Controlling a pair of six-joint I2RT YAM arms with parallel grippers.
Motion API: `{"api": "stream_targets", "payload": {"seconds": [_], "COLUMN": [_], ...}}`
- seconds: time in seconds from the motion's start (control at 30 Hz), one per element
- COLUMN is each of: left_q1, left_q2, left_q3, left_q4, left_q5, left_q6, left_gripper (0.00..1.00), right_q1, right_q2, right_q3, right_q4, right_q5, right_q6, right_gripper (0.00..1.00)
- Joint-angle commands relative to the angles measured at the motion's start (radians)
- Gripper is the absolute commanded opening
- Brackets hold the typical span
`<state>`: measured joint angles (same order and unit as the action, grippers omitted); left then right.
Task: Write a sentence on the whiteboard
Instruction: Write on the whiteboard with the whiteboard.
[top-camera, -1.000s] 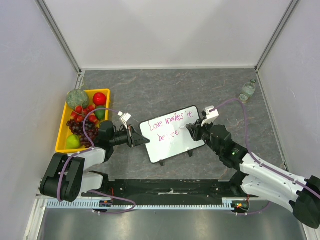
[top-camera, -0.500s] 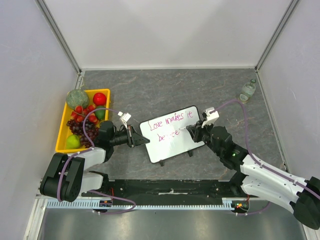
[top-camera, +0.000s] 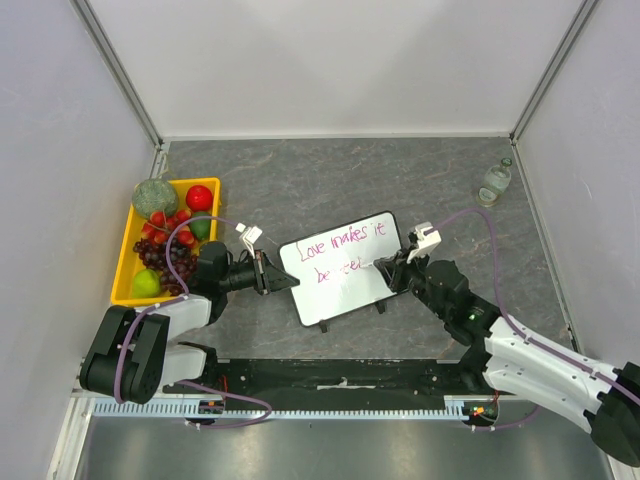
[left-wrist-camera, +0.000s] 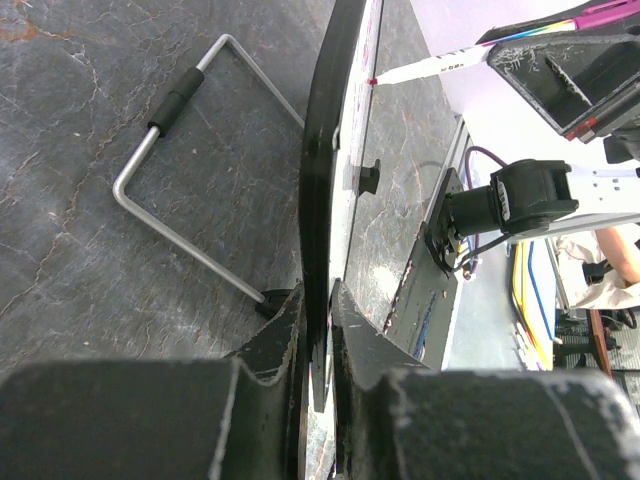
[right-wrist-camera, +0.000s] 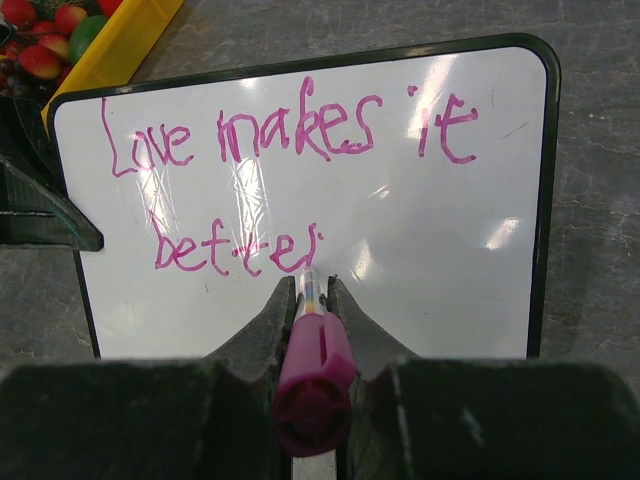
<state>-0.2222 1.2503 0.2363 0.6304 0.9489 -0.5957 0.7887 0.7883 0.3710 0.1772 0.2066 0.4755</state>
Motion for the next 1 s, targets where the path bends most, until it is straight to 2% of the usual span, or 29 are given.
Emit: {"api": "stream_targets", "payload": {"seconds": [0.0,0.97], "left_q1": [-0.002,-0.002], "left_q2": [0.009,0.012], "left_q3": [0.020,0.020], "left_q4": [0.018,0.018], "left_q5": [-0.009,-0.009], "left_q6": [0.027,0.027], "left_gripper": [0.02,0.02], "right_q1": [-0.003,-0.013], "right_q2": [-0.021,0.068], "right_q3": [-0.035,0.088], "right_q4": [-0.041,-0.012], "right_q5": [-0.009,0.094], "right_q6": [0.003,-0.043], "right_gripper": [0.00,0.00]}}
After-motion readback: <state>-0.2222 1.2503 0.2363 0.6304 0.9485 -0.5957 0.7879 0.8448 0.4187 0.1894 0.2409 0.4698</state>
